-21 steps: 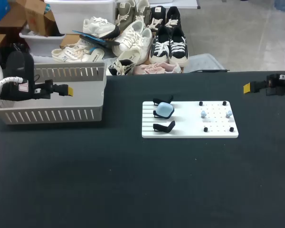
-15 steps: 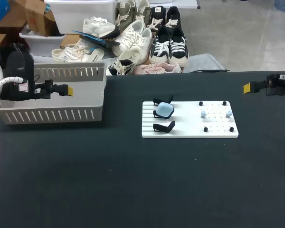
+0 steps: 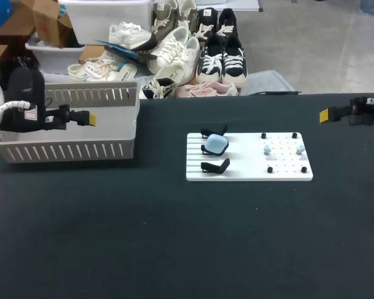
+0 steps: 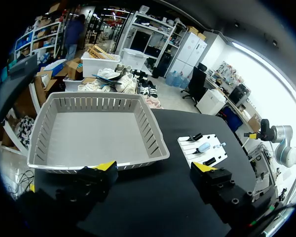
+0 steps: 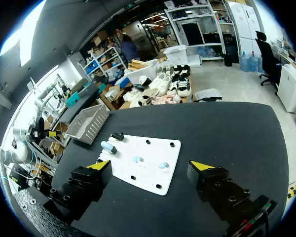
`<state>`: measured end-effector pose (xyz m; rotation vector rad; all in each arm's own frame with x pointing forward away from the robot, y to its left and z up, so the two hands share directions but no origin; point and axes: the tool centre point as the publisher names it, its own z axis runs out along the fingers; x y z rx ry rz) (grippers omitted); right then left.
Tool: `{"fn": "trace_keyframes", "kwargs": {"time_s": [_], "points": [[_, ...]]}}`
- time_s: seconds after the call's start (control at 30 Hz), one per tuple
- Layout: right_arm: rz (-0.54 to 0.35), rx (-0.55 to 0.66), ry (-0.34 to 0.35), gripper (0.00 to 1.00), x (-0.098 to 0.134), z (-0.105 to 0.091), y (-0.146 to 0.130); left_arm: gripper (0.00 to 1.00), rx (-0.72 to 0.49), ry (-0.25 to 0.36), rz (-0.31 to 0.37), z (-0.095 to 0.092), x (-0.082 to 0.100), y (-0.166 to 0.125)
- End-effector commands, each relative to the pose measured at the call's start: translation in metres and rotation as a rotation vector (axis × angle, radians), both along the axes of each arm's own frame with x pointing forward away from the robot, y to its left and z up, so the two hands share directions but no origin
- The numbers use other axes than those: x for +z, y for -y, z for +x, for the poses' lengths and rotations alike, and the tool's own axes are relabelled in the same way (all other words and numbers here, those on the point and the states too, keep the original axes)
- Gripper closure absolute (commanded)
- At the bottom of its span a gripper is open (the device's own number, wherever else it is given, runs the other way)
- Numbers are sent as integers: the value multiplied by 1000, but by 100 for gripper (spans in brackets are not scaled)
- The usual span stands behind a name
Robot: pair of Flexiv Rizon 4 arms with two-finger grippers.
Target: Pick up each earbud case from the left stands, insert the matching earbuds, close the lid, and place the case in the box.
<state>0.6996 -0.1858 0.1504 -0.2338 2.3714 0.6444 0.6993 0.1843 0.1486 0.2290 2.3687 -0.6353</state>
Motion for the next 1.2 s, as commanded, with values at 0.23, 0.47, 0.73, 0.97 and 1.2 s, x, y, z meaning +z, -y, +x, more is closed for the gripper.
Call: {"fn": "trace_keyframes", "kwargs": {"time_s": [0.23,0.47,0.73,0.97,1.2], "points": [[2,3,0,0,-1,1,1,0,-23,17,10,2,2,3],[2,3,0,0,-1,1,1,0,-263,161,69,8,10,31],[2,3,0,0,-1,1,1,0,-575,307,101,10,16,62],[2,3,0,0,-1,1,1,0,-838,382,157,7,17,92],[2,3,0,0,-1,1,1,0,-942,520,195,9,15,117]]}}
